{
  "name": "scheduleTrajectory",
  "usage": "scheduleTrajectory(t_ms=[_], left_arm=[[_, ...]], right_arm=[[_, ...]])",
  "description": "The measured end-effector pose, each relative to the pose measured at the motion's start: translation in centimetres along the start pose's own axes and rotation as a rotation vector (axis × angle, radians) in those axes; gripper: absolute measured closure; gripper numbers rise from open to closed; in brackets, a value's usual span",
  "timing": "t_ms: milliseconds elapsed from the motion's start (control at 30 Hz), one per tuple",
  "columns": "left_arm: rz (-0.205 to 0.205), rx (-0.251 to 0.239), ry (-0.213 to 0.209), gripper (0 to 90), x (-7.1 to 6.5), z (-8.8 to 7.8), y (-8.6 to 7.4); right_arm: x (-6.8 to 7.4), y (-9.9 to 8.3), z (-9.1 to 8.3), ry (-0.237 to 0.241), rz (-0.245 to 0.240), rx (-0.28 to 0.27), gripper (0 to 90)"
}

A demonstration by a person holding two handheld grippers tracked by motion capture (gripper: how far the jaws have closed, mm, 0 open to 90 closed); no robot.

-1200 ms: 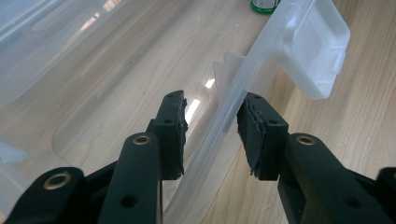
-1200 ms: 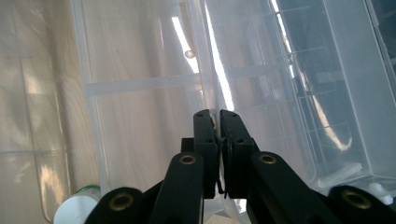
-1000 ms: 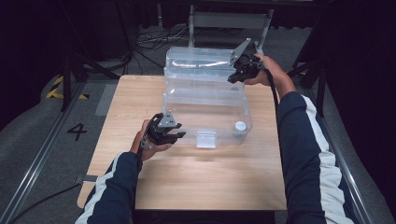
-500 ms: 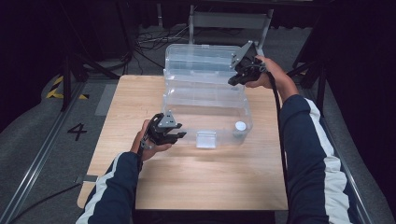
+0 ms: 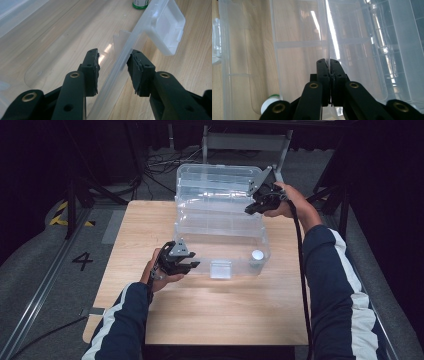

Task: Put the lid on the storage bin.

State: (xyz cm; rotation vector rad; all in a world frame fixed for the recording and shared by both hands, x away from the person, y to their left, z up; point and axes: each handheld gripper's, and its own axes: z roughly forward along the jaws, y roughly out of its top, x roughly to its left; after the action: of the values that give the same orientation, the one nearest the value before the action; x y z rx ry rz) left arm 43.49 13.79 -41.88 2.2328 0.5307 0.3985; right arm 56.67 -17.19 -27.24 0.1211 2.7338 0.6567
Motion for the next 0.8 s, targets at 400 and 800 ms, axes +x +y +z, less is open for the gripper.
scheduleTrajectory(t_ms=[400,800], left_arm=[[0.001,-0.002,-0.003,61.5,0.0,0.0,0.0],[0.002,-0.012,-0.006,61.4,0.1,0.1,-0.1]], right_arm=[[1.0,-0.2,-0.3,-0.002,-0.002,-0.003,88.3],[1.6,-0.3,-0.5,-0.002,-0.005,-0.01,88.1]])
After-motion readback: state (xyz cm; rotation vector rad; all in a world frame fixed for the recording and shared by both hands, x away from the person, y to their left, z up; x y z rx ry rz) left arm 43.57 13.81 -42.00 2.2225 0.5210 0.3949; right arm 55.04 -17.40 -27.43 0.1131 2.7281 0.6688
